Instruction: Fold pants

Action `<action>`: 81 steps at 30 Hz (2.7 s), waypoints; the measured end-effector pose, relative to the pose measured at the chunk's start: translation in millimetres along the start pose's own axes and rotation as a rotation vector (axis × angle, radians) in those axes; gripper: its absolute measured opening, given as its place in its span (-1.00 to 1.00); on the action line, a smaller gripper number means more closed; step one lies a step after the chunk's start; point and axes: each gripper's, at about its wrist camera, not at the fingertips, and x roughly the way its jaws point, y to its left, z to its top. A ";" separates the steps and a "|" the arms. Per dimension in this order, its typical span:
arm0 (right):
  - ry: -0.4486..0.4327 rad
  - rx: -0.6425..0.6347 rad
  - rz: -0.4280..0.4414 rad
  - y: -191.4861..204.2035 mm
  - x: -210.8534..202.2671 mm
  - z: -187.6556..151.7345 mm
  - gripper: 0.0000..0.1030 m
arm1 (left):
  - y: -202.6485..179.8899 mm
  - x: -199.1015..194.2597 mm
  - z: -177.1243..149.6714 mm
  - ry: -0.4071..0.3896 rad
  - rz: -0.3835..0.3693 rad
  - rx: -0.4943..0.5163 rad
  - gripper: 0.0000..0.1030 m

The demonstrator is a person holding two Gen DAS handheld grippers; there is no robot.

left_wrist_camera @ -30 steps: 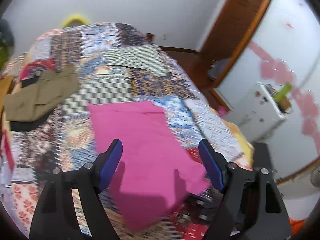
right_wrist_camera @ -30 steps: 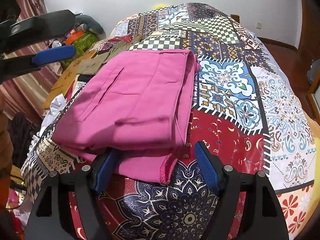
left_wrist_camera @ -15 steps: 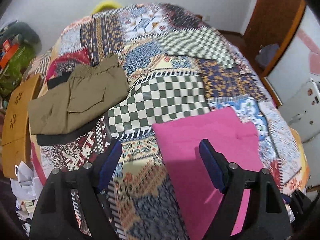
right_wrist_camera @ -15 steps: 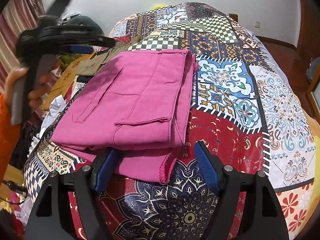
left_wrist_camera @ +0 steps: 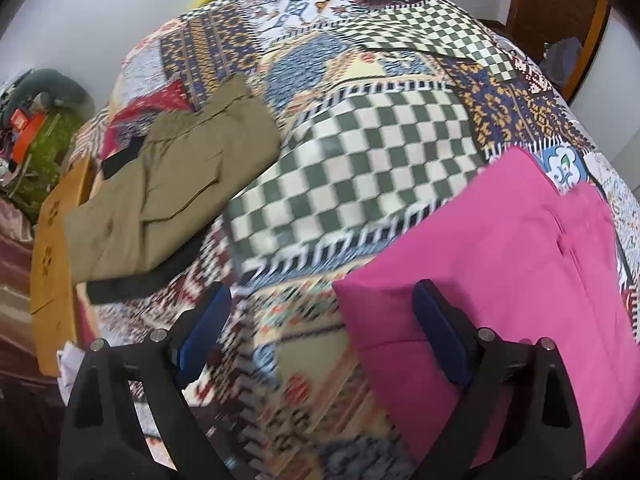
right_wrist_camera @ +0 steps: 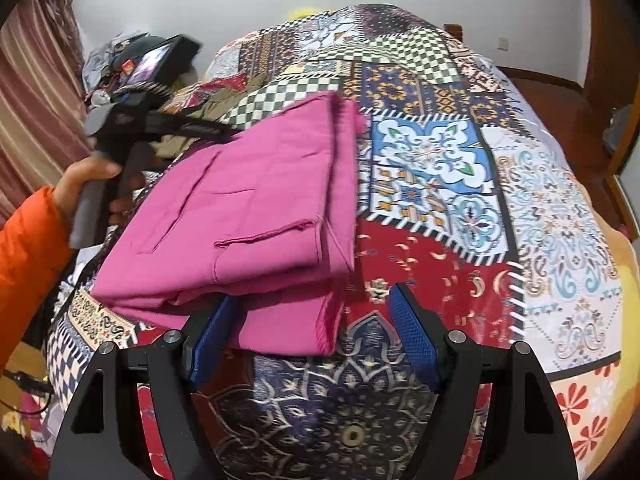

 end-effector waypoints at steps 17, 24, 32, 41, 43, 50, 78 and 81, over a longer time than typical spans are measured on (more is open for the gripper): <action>-0.095 0.049 -0.115 -23.3 -39.6 3.0 0.43 | 34.1 -66.9 -118.9 -0.014 -0.057 -0.055 0.94; -0.110 -0.005 -0.080 1.5 -37.2 6.3 0.44 | 41.3 -75.8 -142.9 -0.022 -0.135 -0.150 0.94; -0.054 -0.043 -0.057 16.9 -7.6 3.4 0.25 | 43.1 -79.2 -149.3 -0.058 -0.116 -0.131 0.94; -0.021 -0.021 -0.006 14.4 -4.6 -6.5 0.02 | 55.8 -86.8 -156.8 -0.076 -0.022 -0.091 0.93; -0.023 -0.039 -0.016 16.4 -7.8 -4.7 0.02 | 61.2 -92.9 -153.5 -0.094 -0.012 -0.096 0.93; -0.061 -0.077 -0.066 21.4 -16.4 17.3 0.02 | 56.4 -123.9 -119.5 -0.206 -0.092 -0.092 0.93; -0.018 -0.073 -0.043 4.1 32.8 54.6 -0.50 | 15.3 -71.7 -68.5 -0.156 -0.276 -0.038 -0.04; -0.026 -0.065 -0.026 3.6 22.7 55.5 -0.50 | 30.9 -78.1 -71.4 -0.163 -0.287 -0.076 0.03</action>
